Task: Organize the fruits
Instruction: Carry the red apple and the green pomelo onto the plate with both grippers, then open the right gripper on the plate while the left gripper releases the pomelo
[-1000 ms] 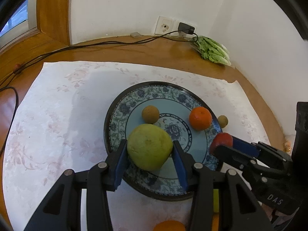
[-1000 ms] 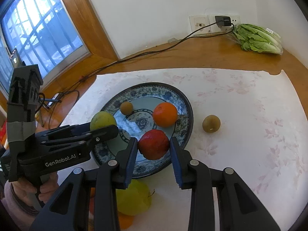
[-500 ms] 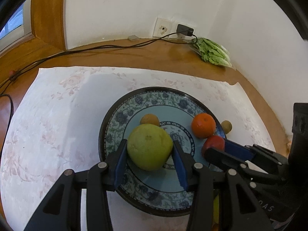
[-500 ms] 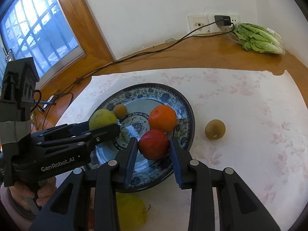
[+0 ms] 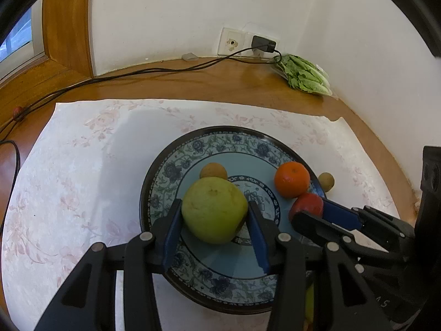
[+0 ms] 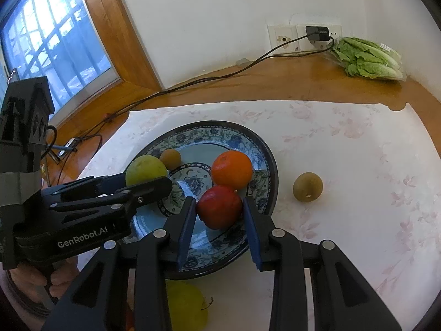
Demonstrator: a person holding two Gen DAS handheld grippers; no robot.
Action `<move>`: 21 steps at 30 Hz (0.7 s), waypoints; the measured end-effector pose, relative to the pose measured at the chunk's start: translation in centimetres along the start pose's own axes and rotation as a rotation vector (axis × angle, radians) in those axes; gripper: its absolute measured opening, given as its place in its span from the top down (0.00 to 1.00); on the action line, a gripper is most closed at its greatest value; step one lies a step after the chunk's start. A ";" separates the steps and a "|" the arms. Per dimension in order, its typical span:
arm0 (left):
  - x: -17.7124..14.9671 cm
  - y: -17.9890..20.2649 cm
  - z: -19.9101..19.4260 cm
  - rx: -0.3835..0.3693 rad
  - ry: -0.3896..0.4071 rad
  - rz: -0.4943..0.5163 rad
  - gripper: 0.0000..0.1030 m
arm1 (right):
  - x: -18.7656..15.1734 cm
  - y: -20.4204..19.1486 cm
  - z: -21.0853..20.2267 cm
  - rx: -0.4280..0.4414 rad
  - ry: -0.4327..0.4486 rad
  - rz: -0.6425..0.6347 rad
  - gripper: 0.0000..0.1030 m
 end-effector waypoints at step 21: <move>0.0 -0.3 -2.3 -0.016 -0.003 -0.036 0.41 | -0.2 0.0 -1.7 0.052 0.015 0.061 0.55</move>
Point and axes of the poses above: each gripper's, at about its wrist camera, not at the fingertips, and z roughly the way its jaws point, y to its right, x to its top, the point moved 9 cm from there along z, roughly the way its jaws point, and after that the axes turned 5 degrees about -z, right-handed, at the moved point
